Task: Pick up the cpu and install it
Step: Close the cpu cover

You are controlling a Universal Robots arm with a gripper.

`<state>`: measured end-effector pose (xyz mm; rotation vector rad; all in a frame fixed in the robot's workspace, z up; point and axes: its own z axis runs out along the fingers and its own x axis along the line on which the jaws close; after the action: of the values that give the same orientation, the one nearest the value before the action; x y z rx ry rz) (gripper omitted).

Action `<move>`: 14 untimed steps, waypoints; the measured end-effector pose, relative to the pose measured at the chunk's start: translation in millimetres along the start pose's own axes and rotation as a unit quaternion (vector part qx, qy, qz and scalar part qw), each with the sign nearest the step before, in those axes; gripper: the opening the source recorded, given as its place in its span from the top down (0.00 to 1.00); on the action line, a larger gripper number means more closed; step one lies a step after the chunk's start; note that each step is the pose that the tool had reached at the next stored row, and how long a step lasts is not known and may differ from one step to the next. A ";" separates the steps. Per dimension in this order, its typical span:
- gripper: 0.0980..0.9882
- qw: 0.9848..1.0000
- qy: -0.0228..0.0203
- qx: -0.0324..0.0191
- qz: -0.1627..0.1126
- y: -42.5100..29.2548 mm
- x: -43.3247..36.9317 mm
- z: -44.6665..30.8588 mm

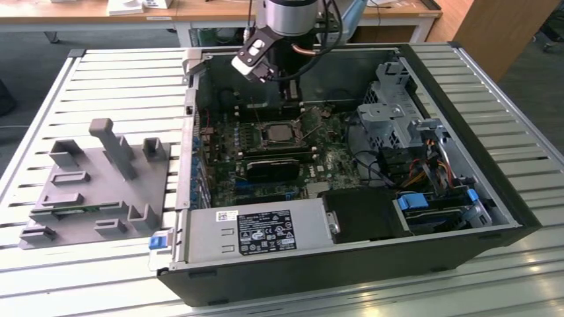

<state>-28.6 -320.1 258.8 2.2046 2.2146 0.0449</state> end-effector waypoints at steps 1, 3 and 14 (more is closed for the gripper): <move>0.99 1.000 0.000 0.000 0.000 0.3 0.0 0.0; 0.99 1.000 0.000 0.000 0.000 1.0 0.0 0.0; 0.99 1.000 0.000 0.000 0.000 6.8 0.0 0.2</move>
<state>-21.9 -320.1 258.8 2.2046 2.2146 0.0449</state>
